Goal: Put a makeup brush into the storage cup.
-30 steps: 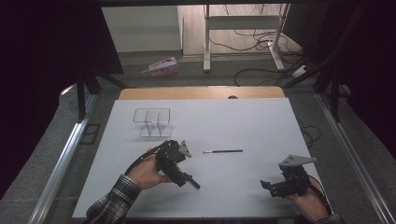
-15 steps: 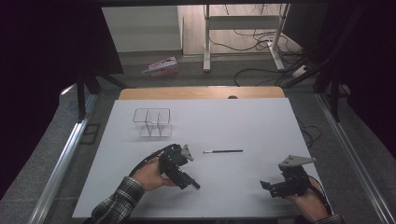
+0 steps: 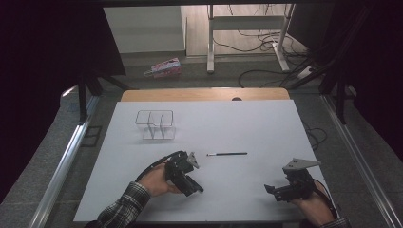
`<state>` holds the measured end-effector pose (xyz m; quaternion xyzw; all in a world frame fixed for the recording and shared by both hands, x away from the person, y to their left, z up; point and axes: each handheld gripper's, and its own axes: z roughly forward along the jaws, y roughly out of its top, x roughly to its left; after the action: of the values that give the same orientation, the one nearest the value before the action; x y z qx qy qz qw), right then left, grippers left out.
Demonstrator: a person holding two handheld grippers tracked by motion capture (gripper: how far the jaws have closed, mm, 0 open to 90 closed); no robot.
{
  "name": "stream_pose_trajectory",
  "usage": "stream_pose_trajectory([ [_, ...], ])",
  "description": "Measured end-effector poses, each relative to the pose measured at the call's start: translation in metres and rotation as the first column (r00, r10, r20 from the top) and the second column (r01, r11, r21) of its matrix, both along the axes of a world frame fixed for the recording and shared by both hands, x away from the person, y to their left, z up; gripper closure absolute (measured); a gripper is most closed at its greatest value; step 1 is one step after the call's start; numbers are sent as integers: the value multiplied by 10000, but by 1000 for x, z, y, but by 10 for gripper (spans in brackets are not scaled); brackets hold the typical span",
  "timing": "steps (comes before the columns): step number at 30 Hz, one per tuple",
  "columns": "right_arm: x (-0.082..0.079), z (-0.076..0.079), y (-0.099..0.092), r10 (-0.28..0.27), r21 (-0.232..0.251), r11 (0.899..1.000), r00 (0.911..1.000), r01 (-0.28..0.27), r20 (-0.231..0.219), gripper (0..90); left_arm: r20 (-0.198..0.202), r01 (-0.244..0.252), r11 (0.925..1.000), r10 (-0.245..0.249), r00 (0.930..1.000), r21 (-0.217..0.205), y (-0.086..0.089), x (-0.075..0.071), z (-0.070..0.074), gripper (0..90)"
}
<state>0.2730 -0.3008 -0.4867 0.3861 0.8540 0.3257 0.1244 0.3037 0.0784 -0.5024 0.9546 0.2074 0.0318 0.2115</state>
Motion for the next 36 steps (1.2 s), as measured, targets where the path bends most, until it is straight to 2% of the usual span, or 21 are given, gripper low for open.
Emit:
stream_pose_trajectory([
  [6,0,0,0,16,-4,10000,10000,-16,-13,22,-89,185,9998,-184,9998,111,-1,-1,-6,91],
  [12,-1,1,1,104,-7,9999,9999,-104,44,27,-176,406,9990,-402,9990,182,-1,-4,-12,161],
  [13,-1,1,1,115,-6,9999,9999,-115,33,28,-181,436,9986,-430,9989,311,-1,-5,-13,232],
  [16,-1,1,1,118,-1,9999,9999,-118,37,29,-230,440,9988,-435,9988,232,1,-5,-13,315],
  [20,-1,1,1,119,-5,9999,9999,-119,38,31,-247,559,9978,-551,9982,353,3,-8,-9,498],
  [22,-1,1,1,149,1,9999,9998,-149,104,33,-288,576,9976,-565,9980,380,3,-8,-8,640],
  [23,-1,1,1,155,4,9999,9998,-155,118,34,-314,715,9962,-700,9971,496,2,-10,-7,751],
  [24,-1,1,1,155,4,9999,9998,-155,118,34,-314,715,9962,-700,9971,496,2,-10,-7,791],
  [25,-1,2,1,162,-5,9999,9998,-162,142,36,-128,774,9950,-767,9970,633,0,-12,-6,794],
  [28,-1,2,1,161,10,9999,9997,-162,165,38,-166,750,9953,-741,9971,617,0,-12,-6,797],
  [36,-1,2,2,206,12,9998,9997,-206,140,39,-84,561,9981,-559,9984,254,6,-11,-3,797],
])
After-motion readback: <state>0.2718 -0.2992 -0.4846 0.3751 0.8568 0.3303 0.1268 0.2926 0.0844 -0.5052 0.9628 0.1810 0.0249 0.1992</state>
